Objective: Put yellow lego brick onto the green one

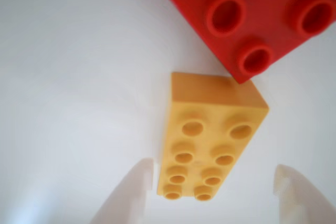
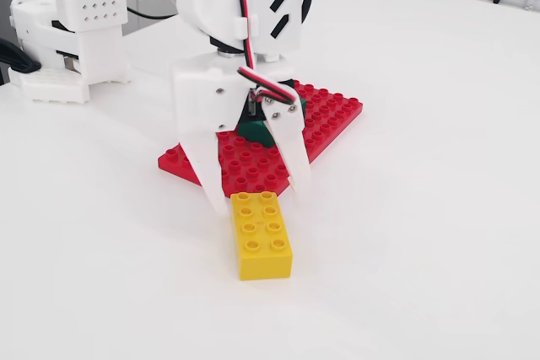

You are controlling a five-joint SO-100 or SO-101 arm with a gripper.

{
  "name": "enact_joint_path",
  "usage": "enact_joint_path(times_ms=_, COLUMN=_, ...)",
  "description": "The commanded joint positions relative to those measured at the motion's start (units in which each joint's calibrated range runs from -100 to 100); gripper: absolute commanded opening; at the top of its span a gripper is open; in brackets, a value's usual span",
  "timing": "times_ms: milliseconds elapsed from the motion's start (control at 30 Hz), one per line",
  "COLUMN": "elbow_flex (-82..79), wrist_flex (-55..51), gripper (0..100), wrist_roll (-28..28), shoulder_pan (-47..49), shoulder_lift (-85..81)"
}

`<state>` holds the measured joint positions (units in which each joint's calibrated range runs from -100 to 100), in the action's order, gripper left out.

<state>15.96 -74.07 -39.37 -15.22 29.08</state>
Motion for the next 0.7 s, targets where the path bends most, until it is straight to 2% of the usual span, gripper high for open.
enact_joint_path(times_ms=0, elbow_flex=2.52, wrist_flex=-0.15, gripper=25, wrist_roll=0.05, shoulder_pan=-0.1, shoulder_lift=-0.39)
enact_joint_path(times_ms=667, elbow_flex=5.68, wrist_flex=-1.79, gripper=25, wrist_roll=0.11, shoulder_pan=-0.18, shoulder_lift=3.47)
